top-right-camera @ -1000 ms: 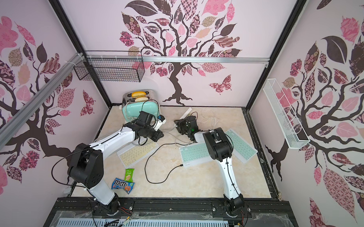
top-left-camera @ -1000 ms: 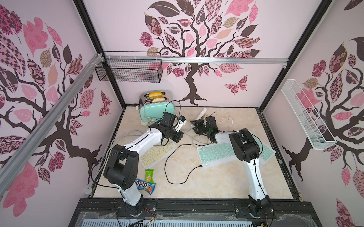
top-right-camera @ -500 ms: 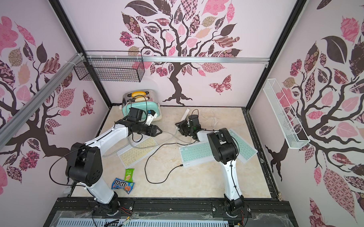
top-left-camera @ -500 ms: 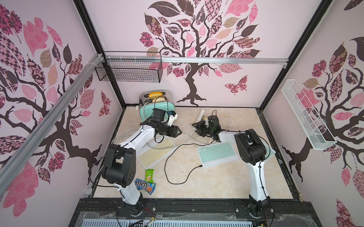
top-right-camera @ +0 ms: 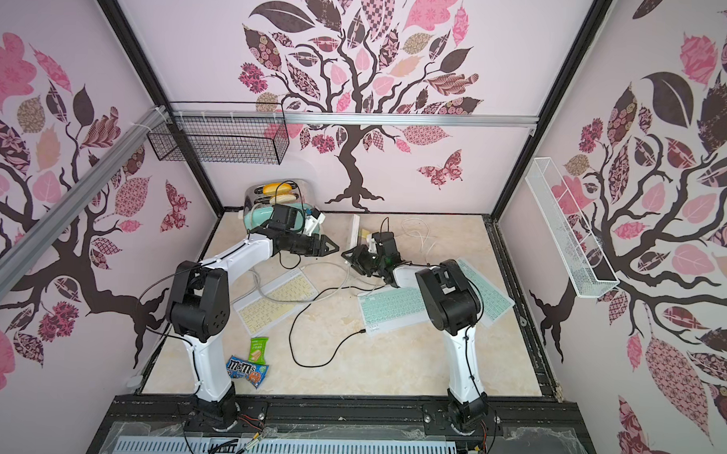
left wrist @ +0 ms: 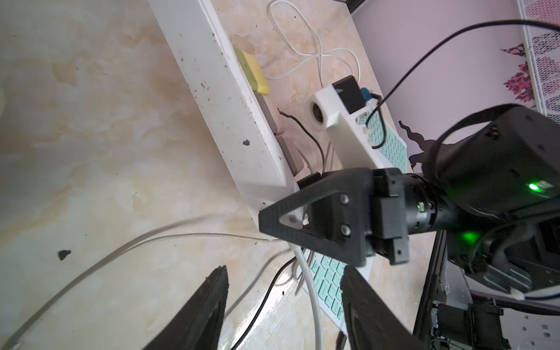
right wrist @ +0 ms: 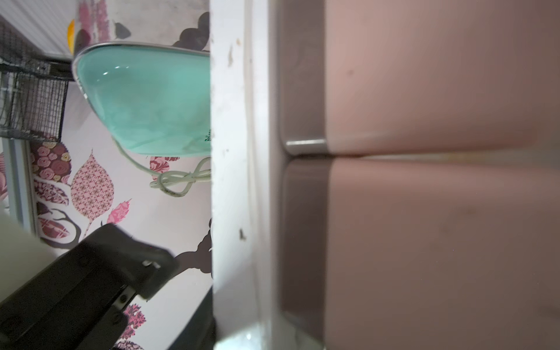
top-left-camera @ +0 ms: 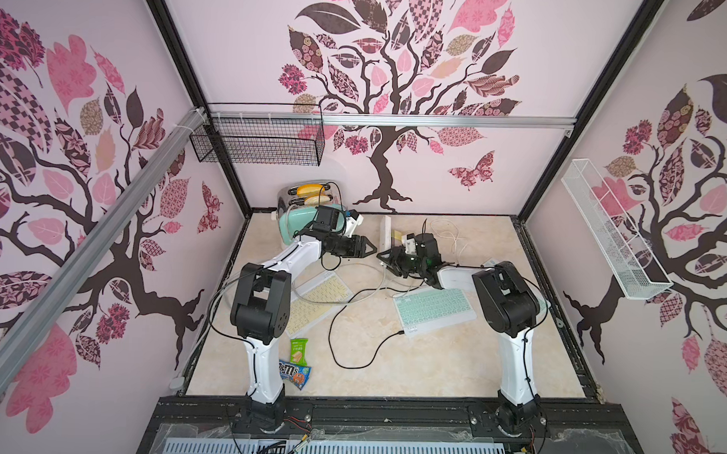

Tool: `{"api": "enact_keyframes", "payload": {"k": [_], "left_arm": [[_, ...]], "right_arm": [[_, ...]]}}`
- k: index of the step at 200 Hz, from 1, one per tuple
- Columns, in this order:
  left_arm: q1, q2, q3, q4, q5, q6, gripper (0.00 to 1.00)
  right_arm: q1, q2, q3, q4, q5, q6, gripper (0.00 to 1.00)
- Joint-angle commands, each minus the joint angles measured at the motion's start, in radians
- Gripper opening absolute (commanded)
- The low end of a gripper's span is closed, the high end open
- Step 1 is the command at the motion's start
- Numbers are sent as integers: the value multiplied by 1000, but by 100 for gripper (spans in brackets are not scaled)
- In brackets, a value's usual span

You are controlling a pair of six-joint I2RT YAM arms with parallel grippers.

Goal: Unplug the wireless keyboard
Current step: Pick up the socket from the center of the board.

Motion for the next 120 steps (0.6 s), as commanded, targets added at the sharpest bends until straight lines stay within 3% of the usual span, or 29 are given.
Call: {"api": "enact_keyframes", "payload": {"k": [1, 56, 90, 120], "left_arm": [[-1, 10, 19, 80, 60, -69, 64], [3, 54, 23, 245, 47, -220, 69], [3, 103, 83, 166, -36, -223, 73], [-2, 123, 92, 167, -32, -242, 76]], "right_arm": [[13, -66, -10, 115, -35, -68, 0], [31, -110, -24, 117, -56, -75, 0], [43, -136, -26, 106, -49, -82, 0], [52, -143, -12, 83, -47, -106, 0]]}}
